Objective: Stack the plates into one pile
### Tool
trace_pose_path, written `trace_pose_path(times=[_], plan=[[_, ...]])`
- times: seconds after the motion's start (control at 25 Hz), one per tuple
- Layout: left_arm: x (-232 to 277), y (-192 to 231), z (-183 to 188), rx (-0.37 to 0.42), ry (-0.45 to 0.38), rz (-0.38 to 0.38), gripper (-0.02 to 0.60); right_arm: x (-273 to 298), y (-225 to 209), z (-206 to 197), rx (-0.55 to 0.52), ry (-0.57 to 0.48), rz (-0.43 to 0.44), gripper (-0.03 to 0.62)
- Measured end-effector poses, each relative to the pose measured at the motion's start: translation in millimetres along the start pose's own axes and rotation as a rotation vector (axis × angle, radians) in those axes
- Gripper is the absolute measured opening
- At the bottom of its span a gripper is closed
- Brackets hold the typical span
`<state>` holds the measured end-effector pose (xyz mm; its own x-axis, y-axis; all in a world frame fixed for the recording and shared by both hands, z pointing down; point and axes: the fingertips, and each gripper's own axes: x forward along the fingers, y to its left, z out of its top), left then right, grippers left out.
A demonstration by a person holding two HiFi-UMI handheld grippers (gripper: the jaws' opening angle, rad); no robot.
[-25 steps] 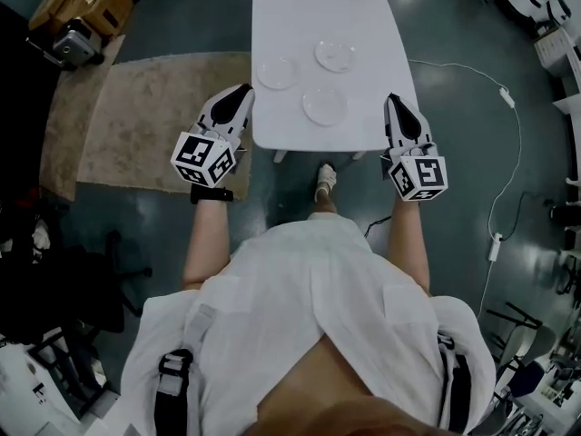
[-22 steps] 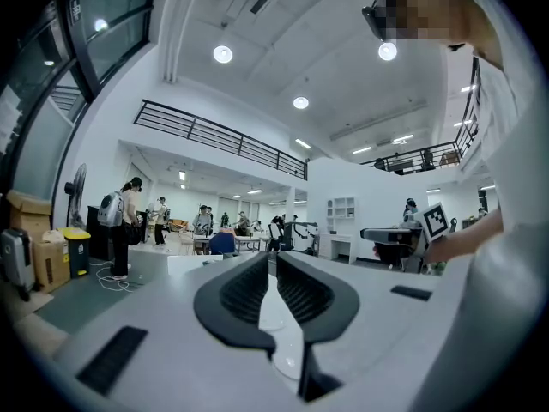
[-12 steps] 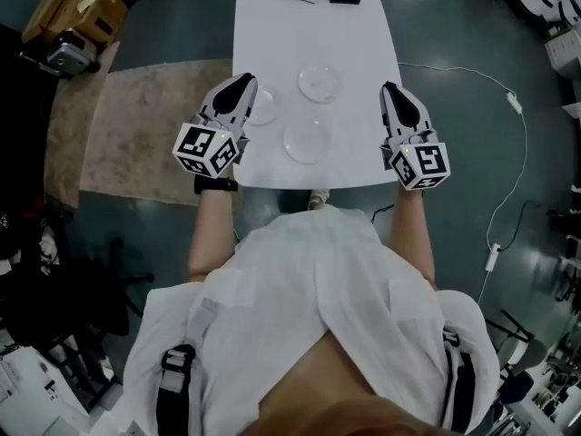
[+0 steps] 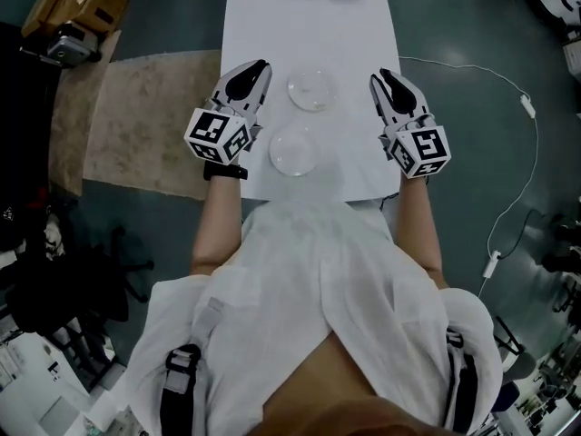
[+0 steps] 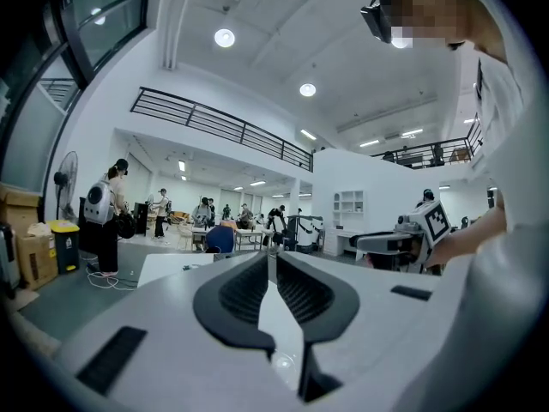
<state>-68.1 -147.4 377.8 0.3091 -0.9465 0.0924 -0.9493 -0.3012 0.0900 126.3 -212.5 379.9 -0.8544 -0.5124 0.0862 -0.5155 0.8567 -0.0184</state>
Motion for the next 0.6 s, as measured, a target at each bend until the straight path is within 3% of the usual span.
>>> trace_pose_path(times=[0.28, 0.4, 0.6], plan=[[23.3, 5.8, -32.6, -0.043, 0.068, -0.007, 0.028, 22.4, -3.8, -41.7, 0.027, 0.090, 0.032, 0.110], [32.1, 12.1, -48.8, -0.072, 0.087, -0.022, 0.064, 35.4, -1.9, -59.4, 0.033, 0.121, 0.043, 0.112], [41.5, 16.6, -75.8, -0.101, 0.140, -0.037, 0.074, 47.9, -0.1, -83.3, 0.042, 0.178, 0.047, 0.114]])
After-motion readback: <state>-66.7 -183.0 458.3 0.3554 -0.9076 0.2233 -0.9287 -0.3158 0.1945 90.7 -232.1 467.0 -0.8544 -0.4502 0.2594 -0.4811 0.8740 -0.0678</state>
